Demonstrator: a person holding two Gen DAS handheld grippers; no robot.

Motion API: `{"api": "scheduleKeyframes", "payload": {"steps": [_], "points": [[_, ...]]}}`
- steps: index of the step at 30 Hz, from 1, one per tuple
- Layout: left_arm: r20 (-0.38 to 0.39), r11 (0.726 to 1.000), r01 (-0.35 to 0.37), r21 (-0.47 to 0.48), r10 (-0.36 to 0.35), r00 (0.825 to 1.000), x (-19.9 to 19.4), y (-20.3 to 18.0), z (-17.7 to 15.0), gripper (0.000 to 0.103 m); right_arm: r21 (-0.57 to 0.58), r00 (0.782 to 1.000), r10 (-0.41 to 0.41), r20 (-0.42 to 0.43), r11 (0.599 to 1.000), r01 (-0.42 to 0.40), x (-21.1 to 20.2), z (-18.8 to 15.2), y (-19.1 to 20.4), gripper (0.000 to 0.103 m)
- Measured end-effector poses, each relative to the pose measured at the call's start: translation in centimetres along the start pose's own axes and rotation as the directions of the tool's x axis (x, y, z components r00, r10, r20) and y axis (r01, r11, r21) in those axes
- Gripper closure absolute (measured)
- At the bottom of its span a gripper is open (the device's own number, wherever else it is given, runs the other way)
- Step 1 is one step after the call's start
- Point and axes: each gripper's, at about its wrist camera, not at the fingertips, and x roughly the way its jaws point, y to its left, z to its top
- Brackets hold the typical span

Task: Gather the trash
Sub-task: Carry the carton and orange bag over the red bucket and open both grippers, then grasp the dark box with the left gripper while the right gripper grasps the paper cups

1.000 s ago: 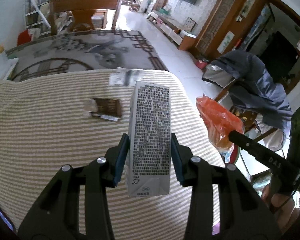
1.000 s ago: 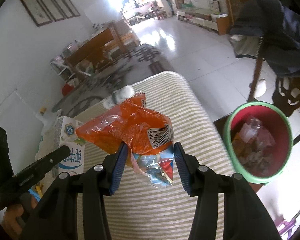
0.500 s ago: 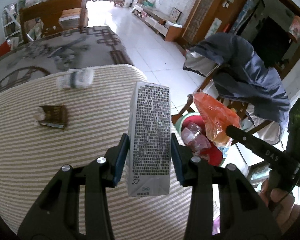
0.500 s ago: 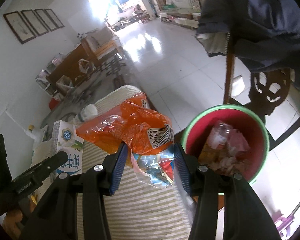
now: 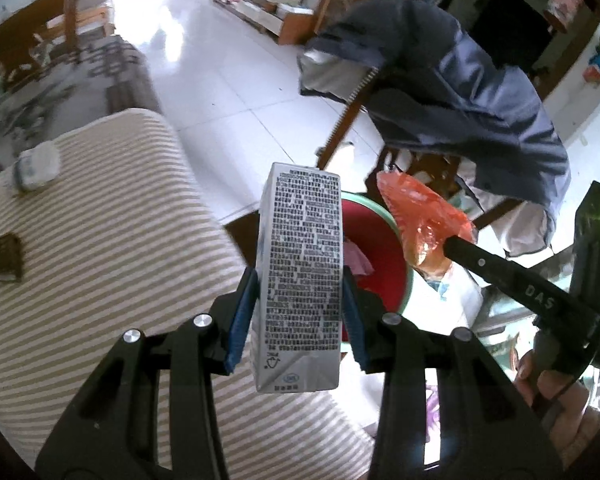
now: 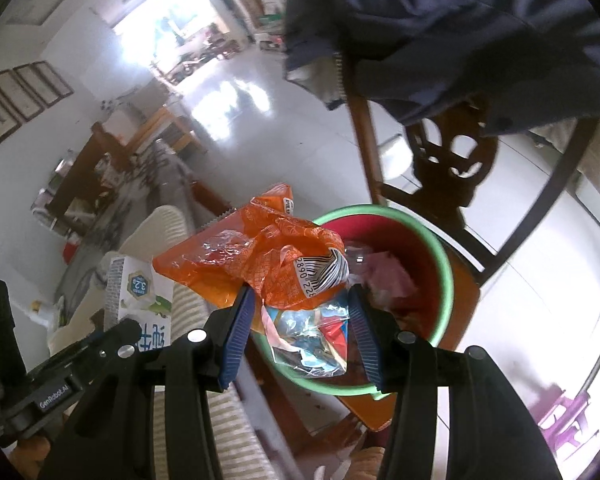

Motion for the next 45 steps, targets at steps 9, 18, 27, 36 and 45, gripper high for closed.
{"api": "scheduleKeyframes", "payload": {"steps": [9, 18, 27, 36, 45], "points": [[-0.011, 0.999, 0.033, 0.037, -0.033, 0.999, 2.0, -2.8, 1.1, 0.042, 0.051, 1.000, -0.012, -0.016, 0.999, 0.012, 0.6, 0.6, -2.5, 0.036], [0.053, 0.991, -0.077, -0.110, 0.083, 0.995, 0.0, 3.0, 1.3, 0.027, 0.058, 1.000, -0.008, -0.029, 0.998, 0.010, 1.3, 0.7, -2.1, 0.029], [0.045, 0.767, -0.295, -0.569, 0.388, 0.921, -5.0, 19.5, -1.8, 0.021, 0.014, 0.998, 0.009, -0.056, 1.000, -0.008, 2.9, 0.6, 0.5, 0.029], [-0.055, 0.561, -0.309, -0.768, 0.422, 0.905, -4.1, 29.2, -3.4, 0.020, -0.049, 0.997, 0.013, -0.077, 0.999, -0.017, 3.7, -0.6, 4.6, 0.029], [-0.046, 0.657, -0.298, -0.692, 0.372, 0.927, -1.9, 30.6, -1.7, 0.042, -0.112, 0.996, 0.000, -0.087, 0.994, -0.010, 4.4, -2.2, 8.9, 0.029]]}}
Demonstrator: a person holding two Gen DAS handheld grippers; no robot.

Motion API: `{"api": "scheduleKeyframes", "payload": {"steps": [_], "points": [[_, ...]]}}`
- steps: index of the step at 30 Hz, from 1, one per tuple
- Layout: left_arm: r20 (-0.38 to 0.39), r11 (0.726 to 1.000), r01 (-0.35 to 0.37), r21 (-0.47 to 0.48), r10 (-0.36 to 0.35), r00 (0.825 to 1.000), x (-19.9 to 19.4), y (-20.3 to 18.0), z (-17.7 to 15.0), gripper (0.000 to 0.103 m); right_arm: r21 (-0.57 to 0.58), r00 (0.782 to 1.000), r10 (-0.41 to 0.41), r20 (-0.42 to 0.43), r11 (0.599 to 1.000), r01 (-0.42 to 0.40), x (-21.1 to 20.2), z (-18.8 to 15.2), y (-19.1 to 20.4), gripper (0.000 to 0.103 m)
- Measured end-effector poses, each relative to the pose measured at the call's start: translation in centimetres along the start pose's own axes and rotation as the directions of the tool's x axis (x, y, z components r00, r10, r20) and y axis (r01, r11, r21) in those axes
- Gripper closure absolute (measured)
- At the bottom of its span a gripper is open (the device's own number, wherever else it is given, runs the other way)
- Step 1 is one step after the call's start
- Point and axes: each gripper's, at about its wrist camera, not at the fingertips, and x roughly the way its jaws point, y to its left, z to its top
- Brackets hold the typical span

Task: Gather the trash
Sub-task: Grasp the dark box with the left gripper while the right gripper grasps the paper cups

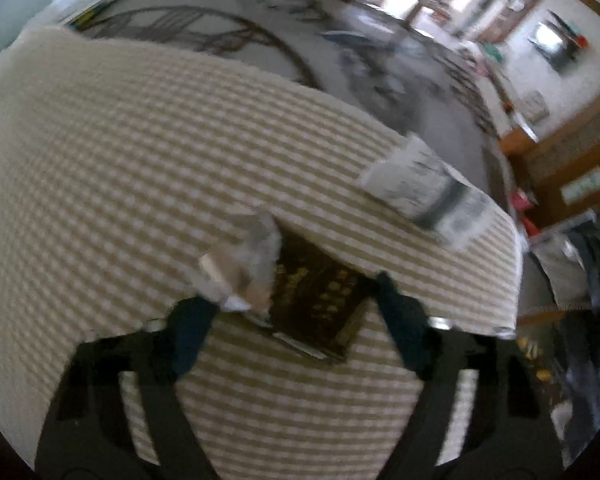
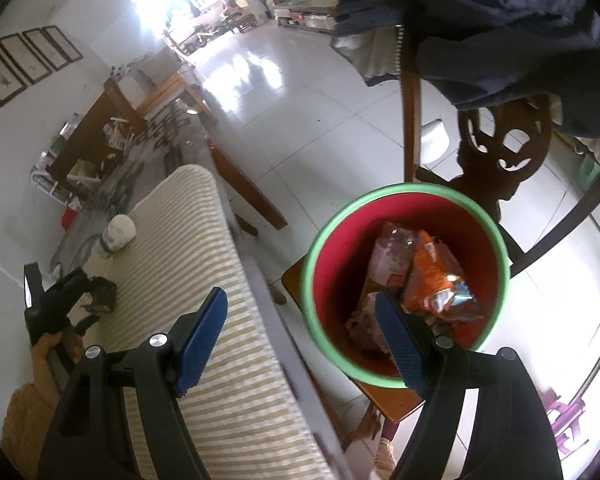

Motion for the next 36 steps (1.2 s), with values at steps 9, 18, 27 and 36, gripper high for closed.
{"api": "scheduleKeyframes", "payload": {"steps": [9, 18, 27, 36], "points": [[-0.043, 0.977, 0.089, 0.192, -0.082, 0.996, -3.4, 2.7, -1.4, 0.083, -0.145, 0.997, 0.043, -0.061, 0.988, -0.051, 3.5, -0.3, 8.5, 0.029], [-0.095, 0.951, 0.095, 0.293, -0.070, 0.993, -7.1, 9.0, -4.8, 0.084, -0.639, 0.999, -0.019, -0.038, 0.769, -0.009, 11.0, 1.2, 25.3, 0.022], [-0.111, 0.946, 0.109, 0.306, -0.079, 0.991, -8.7, 13.2, -4.9, 0.083, -0.904, 0.959, -0.245, 0.145, 0.362, 0.229, 20.9, -0.7, 34.8, 0.023], [-0.116, 0.937, 0.128, 0.324, -0.095, 0.989, -9.0, 14.5, -5.3, 0.083, -0.857, 0.954, -0.254, 0.157, 0.445, 0.260, 20.1, 1.1, 34.5, 0.096]]}}
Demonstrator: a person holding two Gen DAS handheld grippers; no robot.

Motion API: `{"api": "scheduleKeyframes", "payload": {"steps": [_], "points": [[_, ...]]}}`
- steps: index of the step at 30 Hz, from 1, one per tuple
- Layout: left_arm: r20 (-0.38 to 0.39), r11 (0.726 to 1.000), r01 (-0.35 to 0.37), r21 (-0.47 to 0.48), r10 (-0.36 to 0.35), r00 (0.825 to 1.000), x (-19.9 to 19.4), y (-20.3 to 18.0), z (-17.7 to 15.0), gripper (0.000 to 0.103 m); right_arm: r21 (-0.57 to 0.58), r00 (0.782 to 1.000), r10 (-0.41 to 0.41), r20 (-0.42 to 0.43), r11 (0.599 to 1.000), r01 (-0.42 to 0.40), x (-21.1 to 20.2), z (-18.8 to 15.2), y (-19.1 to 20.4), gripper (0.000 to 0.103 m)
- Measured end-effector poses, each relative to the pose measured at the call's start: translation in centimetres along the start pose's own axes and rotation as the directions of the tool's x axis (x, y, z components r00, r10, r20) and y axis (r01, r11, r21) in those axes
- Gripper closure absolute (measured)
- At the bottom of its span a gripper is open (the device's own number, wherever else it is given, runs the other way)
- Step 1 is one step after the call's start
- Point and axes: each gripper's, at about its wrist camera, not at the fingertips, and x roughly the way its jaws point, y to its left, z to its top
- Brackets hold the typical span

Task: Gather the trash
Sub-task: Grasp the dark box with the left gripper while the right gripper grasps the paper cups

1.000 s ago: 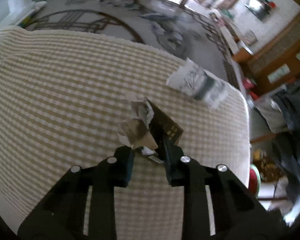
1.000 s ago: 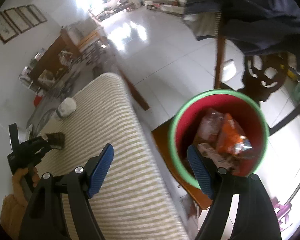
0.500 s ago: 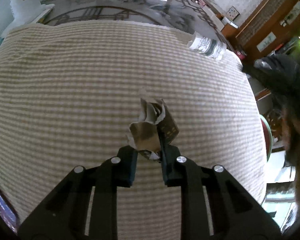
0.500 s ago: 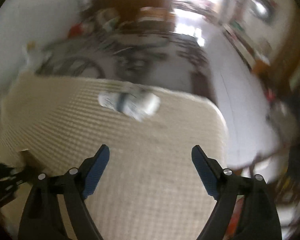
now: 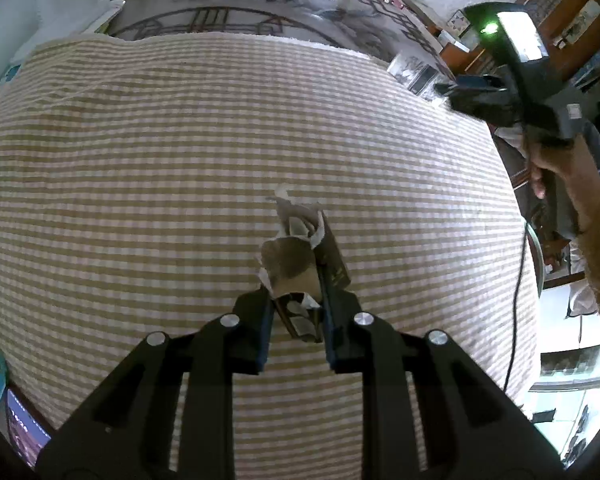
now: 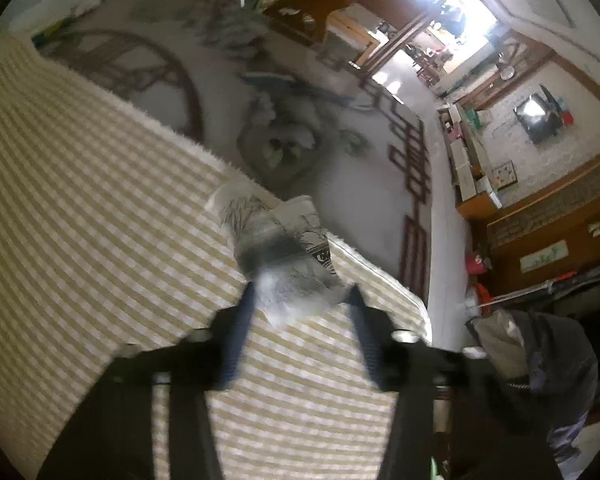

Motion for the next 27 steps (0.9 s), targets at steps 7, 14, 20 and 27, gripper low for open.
{"api": "scheduleKeyframes", "payload": {"steps": [7, 14, 20, 27], "points": [[0.004, 0.999, 0.022, 0.025, -0.022, 1.000, 0.1, -0.5, 0.0, 0.063, 0.209, 0.981, 0.195, 0.012, 0.959, -0.193, -2.9, -3.2, -3.1, 0.102], [-0.001, 0.999, 0.053, -0.010, -0.053, 0.999, 0.5, -0.6, -0.2, 0.042, 0.302, 0.969, 0.241, 0.044, 0.922, -0.243, -5.1, -5.4, -3.6, 0.069], [0.002, 0.997, 0.054, -0.050, -0.054, 0.999, 0.6, -0.6, -0.3, 0.039, 0.436, 0.948, 0.301, 0.107, 0.842, -0.317, -4.6, -4.7, -5.5, 0.033], [0.030, 0.990, 0.029, -0.141, -0.025, 0.999, -0.8, 1.6, -1.1, 0.039, 0.572, 0.930, 0.349, 0.116, 0.742, -0.350, -0.4, -1.2, -6.4, 0.022]]}}
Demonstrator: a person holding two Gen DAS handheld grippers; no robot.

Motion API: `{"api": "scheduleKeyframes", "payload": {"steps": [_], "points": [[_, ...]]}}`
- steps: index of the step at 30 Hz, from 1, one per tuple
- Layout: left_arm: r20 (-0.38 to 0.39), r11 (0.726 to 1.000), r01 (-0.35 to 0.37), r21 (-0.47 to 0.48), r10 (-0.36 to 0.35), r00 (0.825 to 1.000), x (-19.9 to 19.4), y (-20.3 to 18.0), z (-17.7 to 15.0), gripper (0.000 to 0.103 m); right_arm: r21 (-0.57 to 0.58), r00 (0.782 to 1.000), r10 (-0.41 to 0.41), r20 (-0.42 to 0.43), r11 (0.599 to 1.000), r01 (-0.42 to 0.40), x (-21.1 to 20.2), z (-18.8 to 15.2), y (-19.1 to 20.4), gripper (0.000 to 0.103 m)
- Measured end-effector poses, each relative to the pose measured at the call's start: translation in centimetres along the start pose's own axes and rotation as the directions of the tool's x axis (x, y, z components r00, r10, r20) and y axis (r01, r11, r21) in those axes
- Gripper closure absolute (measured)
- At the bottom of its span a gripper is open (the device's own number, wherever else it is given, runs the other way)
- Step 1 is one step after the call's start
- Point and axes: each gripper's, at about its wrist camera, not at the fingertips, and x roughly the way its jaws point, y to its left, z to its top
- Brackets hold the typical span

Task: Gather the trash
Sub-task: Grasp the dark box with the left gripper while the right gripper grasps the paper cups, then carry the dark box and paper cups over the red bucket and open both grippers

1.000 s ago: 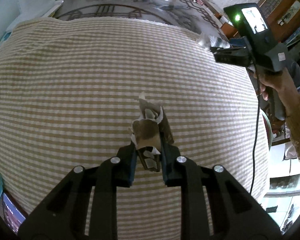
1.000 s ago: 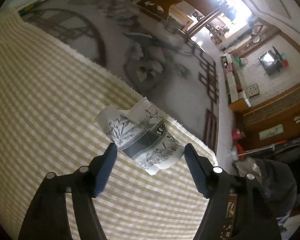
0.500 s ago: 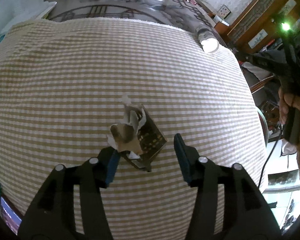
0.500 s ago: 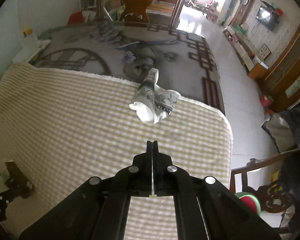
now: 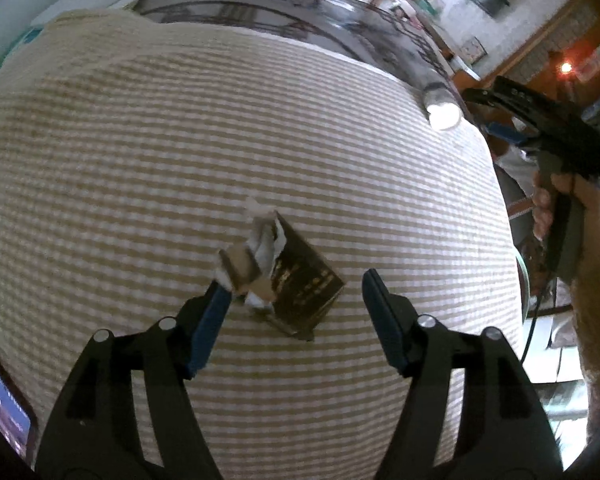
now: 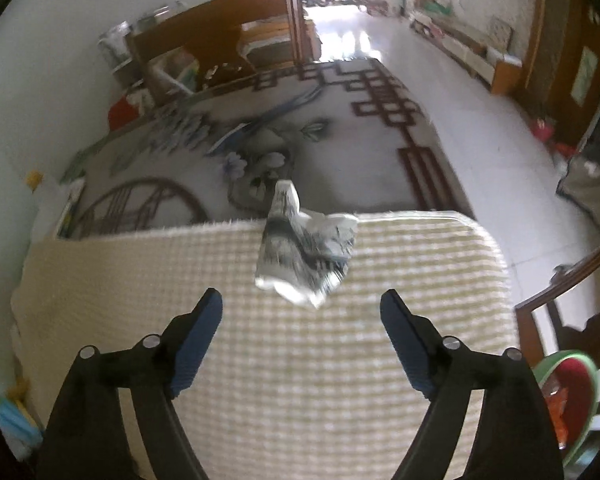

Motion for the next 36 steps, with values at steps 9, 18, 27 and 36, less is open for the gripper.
{"api": "scheduleKeyframes", "payload": {"steps": [9, 18, 27, 36], "points": [[-0.034, 0.996, 0.004, -0.085, -0.007, 0.999, -0.5, 1.5, -1.2, 0.039, 0.053, 0.997, 0.001, -0.081, 0.999, 0.003, 4.6, 1.3, 0.6, 0.041], [-0.069, 0.992, 0.022, -0.121, -0.031, 0.997, 2.1, 0.6, -0.1, 0.039, -0.132, 0.999, 0.031, 0.010, 0.991, -0.030, -1.2, -1.8, 1.6, 0.064], [-0.060, 0.998, 0.021, -0.053, -0.024, 0.998, 4.2, -1.4, 1.8, 0.039, -0.083, 0.995, 0.086, -0.045, 0.993, -0.089, -5.9, -10.4, 0.2, 0.063], [-0.043, 0.999, 0.022, 0.033, -0.021, 0.999, 4.0, -3.2, 1.4, 0.059, 0.043, 0.998, 0.069, -0.003, 0.997, -0.069, -9.2, -17.0, -0.3, 0.063]]}}
